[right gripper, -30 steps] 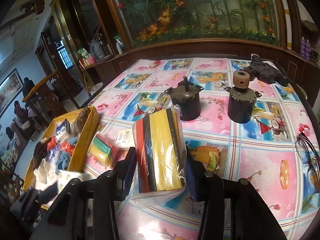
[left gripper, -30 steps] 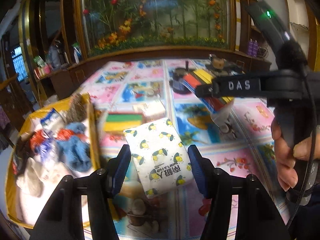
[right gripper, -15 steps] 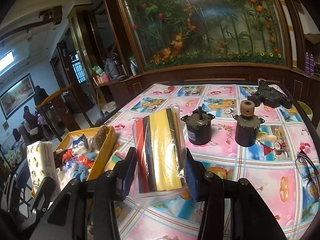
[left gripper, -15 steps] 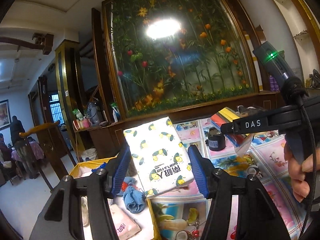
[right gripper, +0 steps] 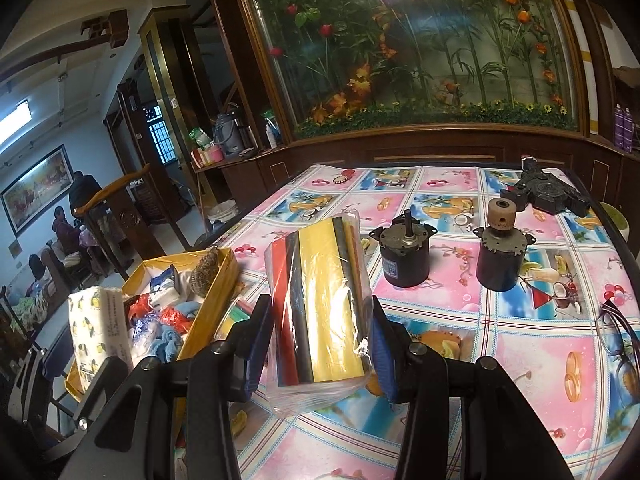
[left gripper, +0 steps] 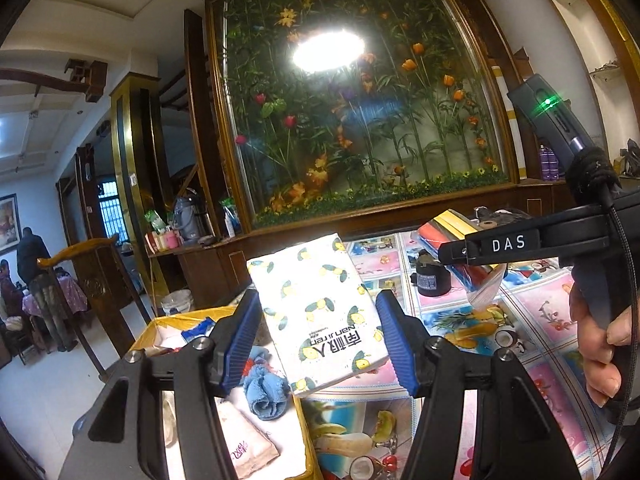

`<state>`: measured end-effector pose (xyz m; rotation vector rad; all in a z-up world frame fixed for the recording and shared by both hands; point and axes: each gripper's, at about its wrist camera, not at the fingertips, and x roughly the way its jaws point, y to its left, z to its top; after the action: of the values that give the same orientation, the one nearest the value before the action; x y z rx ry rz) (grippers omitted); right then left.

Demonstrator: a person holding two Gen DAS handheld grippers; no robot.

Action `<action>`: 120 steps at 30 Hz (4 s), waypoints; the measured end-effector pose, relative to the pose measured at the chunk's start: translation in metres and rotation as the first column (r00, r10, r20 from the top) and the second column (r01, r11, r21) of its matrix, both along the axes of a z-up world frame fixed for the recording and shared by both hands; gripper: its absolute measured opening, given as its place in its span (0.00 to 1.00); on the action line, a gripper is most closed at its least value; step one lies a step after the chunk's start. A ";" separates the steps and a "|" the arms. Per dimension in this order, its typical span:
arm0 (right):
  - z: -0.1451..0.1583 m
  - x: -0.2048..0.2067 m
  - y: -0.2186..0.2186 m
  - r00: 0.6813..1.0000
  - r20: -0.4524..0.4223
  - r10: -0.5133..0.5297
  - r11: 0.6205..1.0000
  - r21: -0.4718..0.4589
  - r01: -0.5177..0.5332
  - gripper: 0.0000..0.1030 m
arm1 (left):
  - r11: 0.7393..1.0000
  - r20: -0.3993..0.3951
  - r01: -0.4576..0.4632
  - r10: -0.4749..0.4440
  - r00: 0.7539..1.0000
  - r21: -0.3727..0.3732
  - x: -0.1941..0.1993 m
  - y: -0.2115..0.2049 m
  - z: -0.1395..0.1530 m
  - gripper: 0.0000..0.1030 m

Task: Organize soft objects
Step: 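Lift sponge pack with right tool while left tool lifts lemon-print tissue pack, then lower sponge pack into tray with right tool while left tool releases lemon-print pack, then move right tool toward white Face tissue pack while left tool withdraws from tray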

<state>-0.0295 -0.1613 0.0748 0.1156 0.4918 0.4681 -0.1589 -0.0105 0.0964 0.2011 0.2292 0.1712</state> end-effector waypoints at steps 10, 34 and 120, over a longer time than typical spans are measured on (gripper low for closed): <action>-0.009 0.001 0.014 0.997 -0.042 0.067 0.998 0.020 -0.066 0.48 | 0.990 -0.091 0.008 -0.021 0.996 -0.142 0.005 0.029 0.009 0.57; -0.028 -0.011 0.154 0.915 -0.185 0.359 0.932 0.025 -0.360 0.48 | 0.893 -0.300 -0.272 0.165 0.940 -0.359 -0.016 0.193 -0.021 0.57; -0.069 0.064 0.097 0.941 -0.314 0.128 0.902 -0.357 -0.242 0.69 | 0.937 -0.355 -0.086 -0.043 0.934 -0.339 0.002 0.137 -0.027 0.68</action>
<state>0.0348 -0.0641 0.0054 -0.2578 0.8774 0.5355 -0.1568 0.1262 0.0694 -0.1293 0.6209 0.1120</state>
